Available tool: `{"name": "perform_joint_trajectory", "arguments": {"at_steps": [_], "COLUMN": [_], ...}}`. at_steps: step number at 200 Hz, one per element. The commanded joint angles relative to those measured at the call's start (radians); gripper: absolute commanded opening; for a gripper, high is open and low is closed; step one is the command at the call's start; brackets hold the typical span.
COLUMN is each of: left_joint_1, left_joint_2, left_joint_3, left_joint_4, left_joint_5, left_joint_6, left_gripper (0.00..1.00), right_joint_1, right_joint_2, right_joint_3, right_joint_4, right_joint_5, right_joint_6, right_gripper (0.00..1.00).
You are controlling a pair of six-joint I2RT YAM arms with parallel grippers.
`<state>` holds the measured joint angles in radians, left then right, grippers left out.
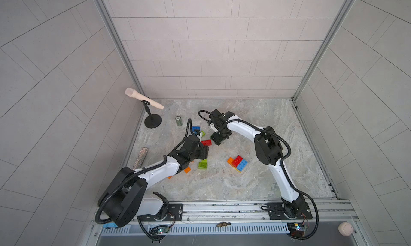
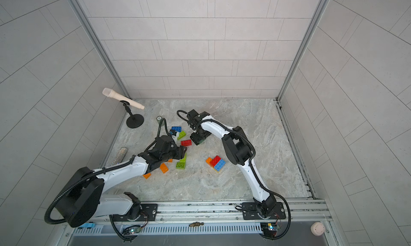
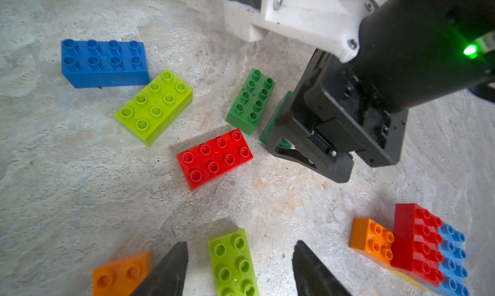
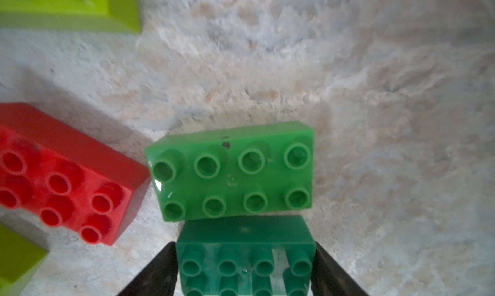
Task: Assemble a rectangle with lego
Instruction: Adjust the lego brick at the center of the board, then pick up the lego brick from the center of the board.
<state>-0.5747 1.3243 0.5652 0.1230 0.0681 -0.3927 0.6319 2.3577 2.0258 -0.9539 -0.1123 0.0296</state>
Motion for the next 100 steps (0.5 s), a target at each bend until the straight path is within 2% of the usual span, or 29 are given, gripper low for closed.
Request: {"name": "perform_joint_trajectory", "arguments": {"at_steps": [1,34,71,100], "left_joint_1": [-0.002,-0.003,-0.003,-0.003], "left_joint_2": [0.007,0.005,0.0,0.0], "left_joint_3": [0.021,0.02,0.019,0.02], "left_joint_4": [0.0,-0.003,-0.013,-0.014], "left_joint_5": [0.002,0.001,0.005,0.007], "left_joint_6": [0.005,0.003,0.007,0.008], "left_gripper": [0.67,0.67,0.67,0.67], "right_joint_1": [-0.001,-0.001,0.0,0.002], "right_joint_2": [0.018,0.031,0.036,0.036], "right_joint_3": [0.039,0.05,0.042,0.044], "right_joint_4": [-0.03,-0.046,-0.053,-0.052], "right_joint_5": [0.001,0.004,0.016,0.018], "right_joint_6": [-0.01,-0.016,-0.024,-0.025], "right_gripper": [0.76,0.7,0.75,0.75]}}
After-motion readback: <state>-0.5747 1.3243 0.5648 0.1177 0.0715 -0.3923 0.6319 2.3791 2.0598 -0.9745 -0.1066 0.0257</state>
